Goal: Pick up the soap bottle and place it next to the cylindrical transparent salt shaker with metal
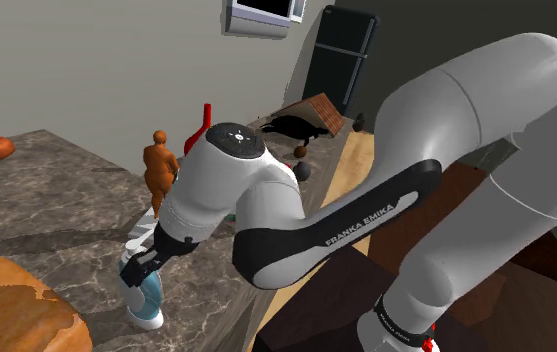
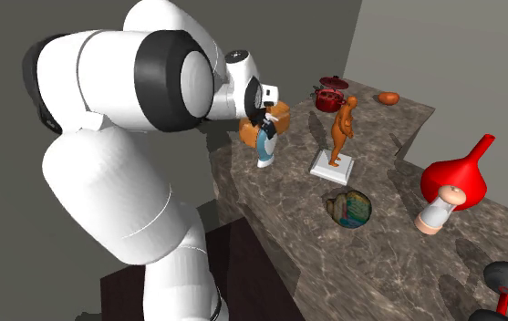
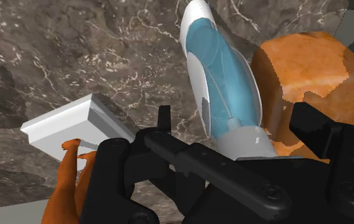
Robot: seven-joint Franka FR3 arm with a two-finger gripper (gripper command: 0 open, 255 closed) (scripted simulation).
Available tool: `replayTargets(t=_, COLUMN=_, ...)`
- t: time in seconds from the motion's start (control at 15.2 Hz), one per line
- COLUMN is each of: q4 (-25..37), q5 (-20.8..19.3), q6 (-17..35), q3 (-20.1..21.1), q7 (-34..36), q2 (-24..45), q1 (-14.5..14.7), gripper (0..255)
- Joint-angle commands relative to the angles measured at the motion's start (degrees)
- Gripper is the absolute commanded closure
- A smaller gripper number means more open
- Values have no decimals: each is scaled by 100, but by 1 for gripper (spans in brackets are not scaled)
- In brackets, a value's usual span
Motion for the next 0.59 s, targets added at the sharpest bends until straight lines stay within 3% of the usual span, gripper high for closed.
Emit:
replayTargets(t=0.0, q4=201, q5=-1104, q6=106, q3=454, q7=870, q2=506, q1=-415, gripper=0)
replayTargets(t=0.13, q4=279, q5=-1853, q6=112, q3=481, q7=1398, q2=886, q1=-476, gripper=0)
replayTargets(t=0.33, q4=417, q5=-2809, q6=77, q3=189, q7=2063, q2=1397, q1=-223, gripper=0)
replayTargets(t=0.46, q4=489, q5=-3186, q6=66, q3=-26, q7=2321, q2=1611, q1=-27, gripper=0)
replayTargets(t=0.53, q4=489, q5=-3181, q6=67, q3=-35, q7=2318, q2=1609, q1=-19, gripper=0)
